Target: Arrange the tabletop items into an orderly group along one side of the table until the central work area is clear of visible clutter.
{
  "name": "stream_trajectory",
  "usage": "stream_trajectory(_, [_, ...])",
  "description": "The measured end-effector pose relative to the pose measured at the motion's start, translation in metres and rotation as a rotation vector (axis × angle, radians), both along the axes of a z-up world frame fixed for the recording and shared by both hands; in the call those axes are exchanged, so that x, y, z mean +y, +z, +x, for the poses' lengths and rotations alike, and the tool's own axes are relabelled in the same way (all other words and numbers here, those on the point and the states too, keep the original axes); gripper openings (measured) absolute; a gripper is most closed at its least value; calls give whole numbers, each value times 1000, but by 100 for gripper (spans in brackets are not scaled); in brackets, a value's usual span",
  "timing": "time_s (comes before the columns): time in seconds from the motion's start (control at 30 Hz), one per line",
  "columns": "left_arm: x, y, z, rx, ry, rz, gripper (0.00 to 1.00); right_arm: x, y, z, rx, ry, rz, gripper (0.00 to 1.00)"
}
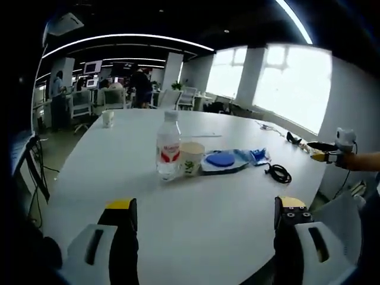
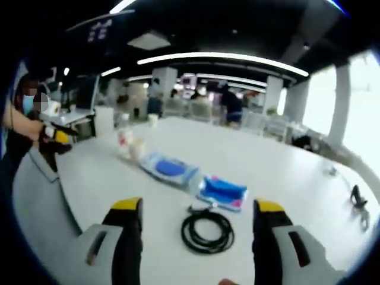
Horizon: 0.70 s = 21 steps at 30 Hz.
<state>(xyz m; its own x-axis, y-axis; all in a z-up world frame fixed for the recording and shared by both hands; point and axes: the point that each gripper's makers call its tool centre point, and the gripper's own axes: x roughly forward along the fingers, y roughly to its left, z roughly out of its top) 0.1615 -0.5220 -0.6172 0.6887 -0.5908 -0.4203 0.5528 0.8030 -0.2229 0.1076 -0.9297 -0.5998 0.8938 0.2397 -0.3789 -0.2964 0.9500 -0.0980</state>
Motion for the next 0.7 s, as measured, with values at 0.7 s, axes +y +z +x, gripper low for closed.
stream_trajectory(0.7, [-5,-6,1,-7,-18,29,97,-38,-37,-39,86,-148,45,81])
